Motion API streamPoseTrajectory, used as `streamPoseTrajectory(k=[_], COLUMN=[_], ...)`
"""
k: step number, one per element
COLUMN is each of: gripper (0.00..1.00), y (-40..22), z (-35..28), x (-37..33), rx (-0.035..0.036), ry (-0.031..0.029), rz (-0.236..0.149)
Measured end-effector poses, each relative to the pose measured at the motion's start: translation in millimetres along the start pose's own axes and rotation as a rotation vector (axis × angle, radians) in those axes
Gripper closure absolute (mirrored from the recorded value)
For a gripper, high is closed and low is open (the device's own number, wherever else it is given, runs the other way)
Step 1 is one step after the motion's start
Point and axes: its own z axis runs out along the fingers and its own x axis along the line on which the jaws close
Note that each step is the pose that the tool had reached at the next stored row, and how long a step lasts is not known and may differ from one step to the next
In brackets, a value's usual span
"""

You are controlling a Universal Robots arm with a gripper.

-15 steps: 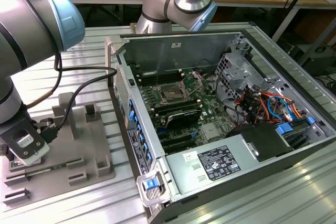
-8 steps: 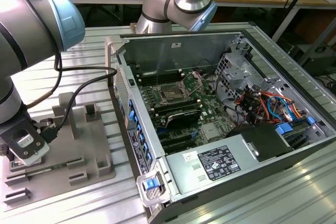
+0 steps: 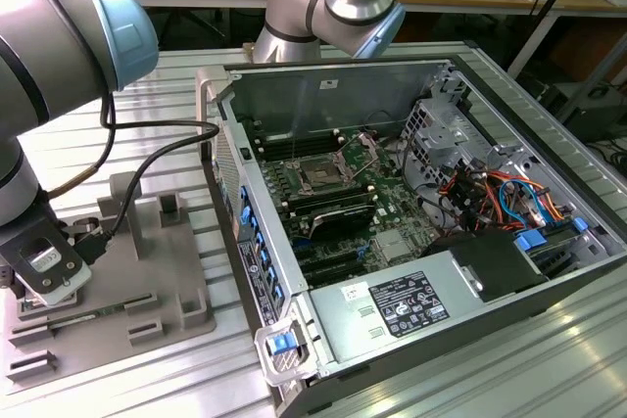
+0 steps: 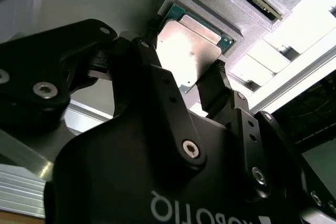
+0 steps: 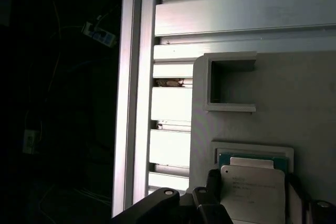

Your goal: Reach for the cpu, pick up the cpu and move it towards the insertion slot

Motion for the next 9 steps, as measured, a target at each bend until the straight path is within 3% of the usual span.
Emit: streamPoseTrajectory(k=[9], gripper=[0.45], y=[0.2], z=[-3.1], x=[-0.3], rx=[0.0001], ry=[0.0002], rz=[0.000])
